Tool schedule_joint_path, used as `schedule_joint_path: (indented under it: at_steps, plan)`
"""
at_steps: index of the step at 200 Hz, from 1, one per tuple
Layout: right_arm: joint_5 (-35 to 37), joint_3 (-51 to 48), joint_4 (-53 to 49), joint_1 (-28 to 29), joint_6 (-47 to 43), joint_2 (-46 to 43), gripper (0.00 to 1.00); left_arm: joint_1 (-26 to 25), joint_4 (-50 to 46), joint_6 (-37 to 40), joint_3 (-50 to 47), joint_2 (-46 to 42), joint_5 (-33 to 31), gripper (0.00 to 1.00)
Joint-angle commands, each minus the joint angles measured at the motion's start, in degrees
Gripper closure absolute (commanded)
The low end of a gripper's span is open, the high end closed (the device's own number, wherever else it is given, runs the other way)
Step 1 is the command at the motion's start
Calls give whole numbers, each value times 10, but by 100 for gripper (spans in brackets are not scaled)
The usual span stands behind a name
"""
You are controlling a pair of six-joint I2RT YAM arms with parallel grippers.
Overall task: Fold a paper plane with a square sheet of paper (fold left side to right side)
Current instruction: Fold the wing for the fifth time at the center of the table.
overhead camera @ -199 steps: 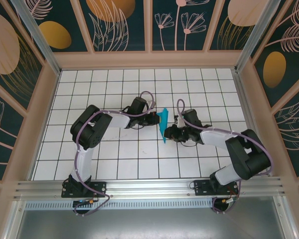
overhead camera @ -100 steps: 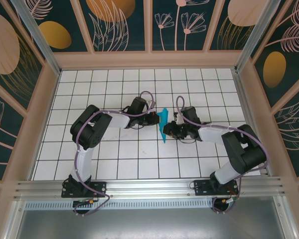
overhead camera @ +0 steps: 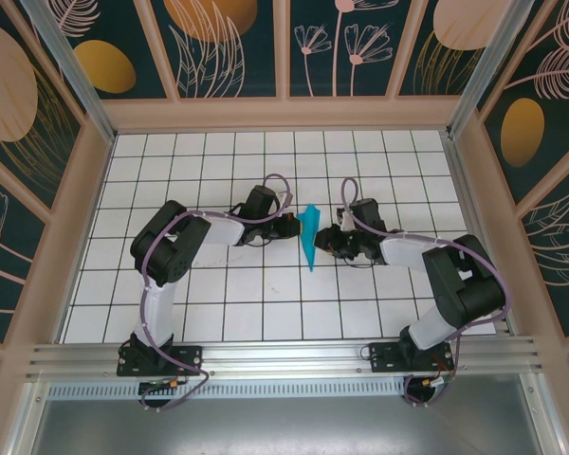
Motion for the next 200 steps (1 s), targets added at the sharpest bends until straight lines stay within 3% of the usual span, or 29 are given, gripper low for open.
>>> schedule_joint_path:
  at_steps: [1,34,108,200]
  plan:
    - [7,21,-4,-3,-5,-20,73,14,-42,15,-15,6,-34,100]
    - [-23,27,4,10,1,-8,78,14,-45,15,-7,12,-31,100]
    - [-40,-10,32,71,35,-1,79,14,-50,14,8,22,-30,100]
    - [-41,-32,37,86,49,19,78,14,-52,13,10,26,-31,100]
